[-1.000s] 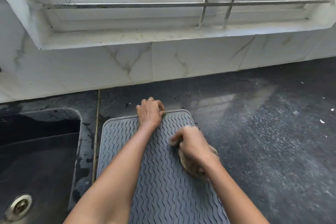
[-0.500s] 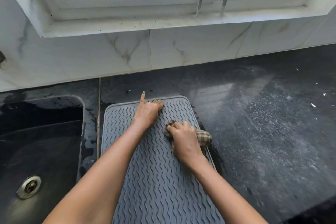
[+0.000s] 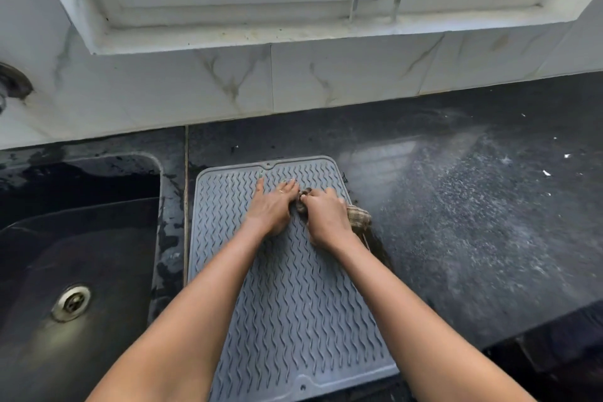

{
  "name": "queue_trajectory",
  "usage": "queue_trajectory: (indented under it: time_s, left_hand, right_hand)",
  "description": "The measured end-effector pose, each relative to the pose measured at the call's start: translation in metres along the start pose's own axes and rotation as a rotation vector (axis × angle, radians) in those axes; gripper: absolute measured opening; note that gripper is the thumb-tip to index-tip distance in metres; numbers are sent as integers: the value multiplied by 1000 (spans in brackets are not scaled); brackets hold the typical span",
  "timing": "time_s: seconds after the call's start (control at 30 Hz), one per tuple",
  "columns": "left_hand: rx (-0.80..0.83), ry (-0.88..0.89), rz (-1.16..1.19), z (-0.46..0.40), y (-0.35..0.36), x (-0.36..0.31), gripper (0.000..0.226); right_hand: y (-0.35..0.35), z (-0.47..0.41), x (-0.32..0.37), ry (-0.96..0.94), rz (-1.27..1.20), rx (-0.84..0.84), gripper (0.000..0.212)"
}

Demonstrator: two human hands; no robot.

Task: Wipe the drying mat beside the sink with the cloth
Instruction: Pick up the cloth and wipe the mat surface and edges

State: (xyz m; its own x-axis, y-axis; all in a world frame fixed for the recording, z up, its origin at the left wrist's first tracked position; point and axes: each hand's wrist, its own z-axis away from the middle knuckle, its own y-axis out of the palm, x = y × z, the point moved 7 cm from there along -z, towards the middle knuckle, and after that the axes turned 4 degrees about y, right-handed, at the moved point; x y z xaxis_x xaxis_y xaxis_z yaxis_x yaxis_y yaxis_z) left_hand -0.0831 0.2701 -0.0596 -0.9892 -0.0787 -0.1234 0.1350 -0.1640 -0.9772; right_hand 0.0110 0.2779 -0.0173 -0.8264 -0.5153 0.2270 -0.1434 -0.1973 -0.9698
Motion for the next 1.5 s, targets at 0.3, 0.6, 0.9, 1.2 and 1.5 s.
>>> queue_trajectory:
  time_s: [0.3,0.6,0.9,1.2,1.5]
  left_hand:
    - [-16,-10,-43,12,0,-15,64]
    - [-97,-21,-19,43,15,-30,55]
    - [-42,-67,-50,49,21,-41,55]
    - [6,-65,-42,57,30,-52,57]
    - [15,-35,-23,58,32,-55,82]
  right_hand:
    - [-7,65,0,-3,74,72,26]
    - [-4,67,0,55,1,58,29]
    - [-8,123,-8,45,-22,32,22]
    - [7,148,-17,80,-30,58,28]
    - [0,206,-17,113,-39,156,27]
